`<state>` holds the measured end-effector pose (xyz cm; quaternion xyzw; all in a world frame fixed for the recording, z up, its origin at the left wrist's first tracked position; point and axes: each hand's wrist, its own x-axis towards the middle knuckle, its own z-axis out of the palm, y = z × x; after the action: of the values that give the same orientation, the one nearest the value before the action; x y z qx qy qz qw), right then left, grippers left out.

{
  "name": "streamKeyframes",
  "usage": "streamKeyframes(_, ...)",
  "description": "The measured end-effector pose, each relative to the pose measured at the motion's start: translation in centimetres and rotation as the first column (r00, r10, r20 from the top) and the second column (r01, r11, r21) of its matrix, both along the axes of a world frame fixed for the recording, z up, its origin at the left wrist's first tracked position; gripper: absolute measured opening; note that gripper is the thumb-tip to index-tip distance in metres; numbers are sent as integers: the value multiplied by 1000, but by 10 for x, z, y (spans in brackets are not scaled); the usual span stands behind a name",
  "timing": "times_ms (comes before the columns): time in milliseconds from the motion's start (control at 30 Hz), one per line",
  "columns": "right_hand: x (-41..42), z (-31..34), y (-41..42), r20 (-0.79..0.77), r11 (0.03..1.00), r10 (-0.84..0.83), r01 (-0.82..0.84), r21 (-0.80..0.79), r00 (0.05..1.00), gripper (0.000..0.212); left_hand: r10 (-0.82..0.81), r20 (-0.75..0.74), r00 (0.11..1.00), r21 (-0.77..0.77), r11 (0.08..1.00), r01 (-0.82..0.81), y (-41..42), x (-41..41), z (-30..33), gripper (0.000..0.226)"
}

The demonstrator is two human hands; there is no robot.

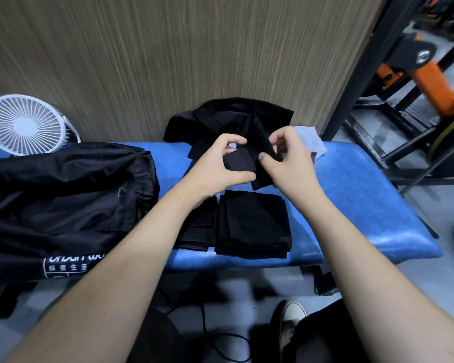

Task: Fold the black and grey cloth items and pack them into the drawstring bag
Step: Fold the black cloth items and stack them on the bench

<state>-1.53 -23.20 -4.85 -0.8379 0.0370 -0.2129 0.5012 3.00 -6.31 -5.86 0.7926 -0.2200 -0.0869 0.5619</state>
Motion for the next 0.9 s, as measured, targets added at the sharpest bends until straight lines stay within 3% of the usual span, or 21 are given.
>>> streamKeyframes(100, -2, -1, 8, -15, 984, 180, -180, 9, 984, 17, -81, -111, 991, -135, 989, 66, 0, -3, 2, 65)
streamKeyframes(200, -3, 1, 11, -15, 963, 269, -268, 32, 963, 14, -112, -155, 982, -186, 979, 82, 1, -4, 4, 47)
streamKeyframes(367, -1, 1, 7, -12, 970, 209, -206, 130, 978, 14, 75, -125, 989, -192, 976, -99, 1, 0, 1, 22)
streamKeyframes(500, -1, 1, -1, -86, 990, 87, -76, 120, 993, 33, 82, -209, 975, -236, 963, -131, 6, 2, 6, 31)
streamKeyframes(667, -11, 7, -9, -150, 852, 324, -219, 476, 934, 42, -15, -250, 968, -223, 974, -42, 10, -1, 7, 35)
streamKeyframes(767, -13, 7, -10, -137, 817, 355, -236, 525, 925, 42, -69, -224, 972, -185, 982, 27, 11, -6, 9, 28)
streamKeyframes(900, -20, 6, -16, -186, 845, 342, -214, 490, 921, 40, -34, -107, 994, -73, 997, 27, 13, -9, 10, 23)
